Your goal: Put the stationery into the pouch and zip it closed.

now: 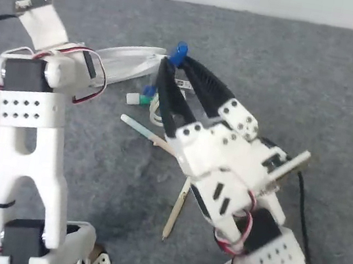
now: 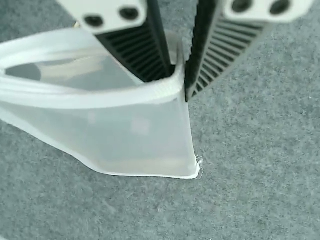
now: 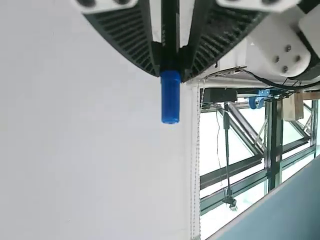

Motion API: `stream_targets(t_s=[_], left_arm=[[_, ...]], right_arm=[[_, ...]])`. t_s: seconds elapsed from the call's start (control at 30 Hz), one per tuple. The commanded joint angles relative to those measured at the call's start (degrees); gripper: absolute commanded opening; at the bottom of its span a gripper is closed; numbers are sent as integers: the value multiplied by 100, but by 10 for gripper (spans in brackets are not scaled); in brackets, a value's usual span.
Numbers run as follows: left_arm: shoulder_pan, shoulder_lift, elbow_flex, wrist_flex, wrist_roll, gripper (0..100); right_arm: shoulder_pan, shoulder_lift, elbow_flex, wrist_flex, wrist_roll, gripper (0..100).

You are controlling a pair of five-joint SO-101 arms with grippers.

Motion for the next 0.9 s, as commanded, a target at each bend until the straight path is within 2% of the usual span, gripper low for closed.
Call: stream_targets(t_s=[0.0,0.13,0.5,0.67,0.87], left_arm=[[-35,79,48,-167,88,12],[-35,79,48,-167,88,12],[-35,88,57,-237,88,12],[-35,114,57,-246,88,12],[-35,114,57,-246,88,12]], right_arm=[[-13,708,-105,-910,-18,6],[-13,1481,-114,-1895,-9,6],[180,3407,-738,-3196,-9,6],[268,3714,-914,-3723,-9,6],[268,3512,-1046,-3714,-9,6]])
